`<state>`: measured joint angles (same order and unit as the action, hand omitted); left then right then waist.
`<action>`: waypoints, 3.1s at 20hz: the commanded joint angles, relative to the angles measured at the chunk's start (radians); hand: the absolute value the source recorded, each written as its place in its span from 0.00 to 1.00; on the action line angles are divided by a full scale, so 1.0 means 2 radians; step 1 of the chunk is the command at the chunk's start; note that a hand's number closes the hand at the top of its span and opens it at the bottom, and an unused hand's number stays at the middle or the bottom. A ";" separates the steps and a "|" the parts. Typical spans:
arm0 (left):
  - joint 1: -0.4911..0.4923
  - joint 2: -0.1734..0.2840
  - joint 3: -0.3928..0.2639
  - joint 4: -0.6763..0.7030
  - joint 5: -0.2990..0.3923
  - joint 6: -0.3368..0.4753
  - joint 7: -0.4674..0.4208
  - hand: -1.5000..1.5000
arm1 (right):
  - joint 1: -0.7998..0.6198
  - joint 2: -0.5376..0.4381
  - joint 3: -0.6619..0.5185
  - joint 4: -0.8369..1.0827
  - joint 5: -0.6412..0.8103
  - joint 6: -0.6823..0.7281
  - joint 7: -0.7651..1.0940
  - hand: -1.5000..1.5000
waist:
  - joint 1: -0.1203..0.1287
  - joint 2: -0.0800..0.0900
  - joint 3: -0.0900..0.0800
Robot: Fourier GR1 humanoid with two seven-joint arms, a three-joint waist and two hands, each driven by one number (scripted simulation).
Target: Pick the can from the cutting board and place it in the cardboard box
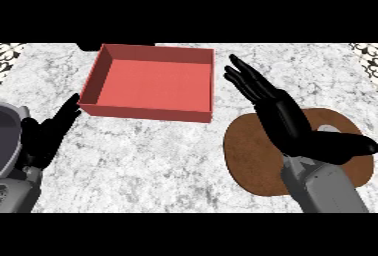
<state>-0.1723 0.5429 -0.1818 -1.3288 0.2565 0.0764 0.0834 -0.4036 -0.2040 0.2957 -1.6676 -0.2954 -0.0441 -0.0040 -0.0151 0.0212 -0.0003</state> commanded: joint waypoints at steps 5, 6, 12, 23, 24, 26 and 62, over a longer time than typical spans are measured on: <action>0.009 -0.019 0.005 -0.030 -0.062 0.083 -0.017 0.50 | -0.041 -0.093 -0.164 0.050 -0.009 -0.023 0.015 0.00 | 0.008 -0.011 0.001; 0.029 -0.011 0.010 -0.049 -0.066 0.094 -0.019 0.50 | -0.041 -0.119 -0.189 0.045 -0.011 -0.027 0.024 0.00 | 0.011 -0.014 0.001; 0.058 -0.067 -0.027 -0.060 -0.084 0.125 -0.022 0.50 | 0.045 -0.106 -0.195 0.107 0.115 -0.184 0.035 0.00 | 0.005 -0.012 0.001; 0.068 -0.062 -0.015 -0.081 -0.098 0.117 -0.003 0.50 | 0.086 -0.314 -0.137 0.054 0.190 0.021 0.137 0.00 | 0.004 -0.011 -0.001; 0.073 -0.051 -0.006 -0.094 -0.089 0.109 0.001 0.50 | 0.095 -0.334 -0.140 0.058 0.177 0.056 0.135 0.00 | 0.006 -0.012 -0.001; 0.079 -0.047 -0.005 -0.092 -0.091 0.106 -0.006 0.50 | 0.097 -0.373 -0.123 0.035 0.166 0.116 0.181 0.00 | 0.006 -0.013 -0.002; 0.085 -0.118 0.060 -0.084 -0.158 0.047 -0.016 0.50 | 0.111 -0.210 -0.098 -0.055 0.274 0.307 0.424 0.00 | 0.007 -0.011 0.000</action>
<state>0.0053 0.3283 -0.0870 -1.5164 -0.0414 0.1857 0.0686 -0.2191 -0.6785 0.1193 -1.7494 0.2028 0.5485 0.8328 0.0007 -0.0005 -0.0001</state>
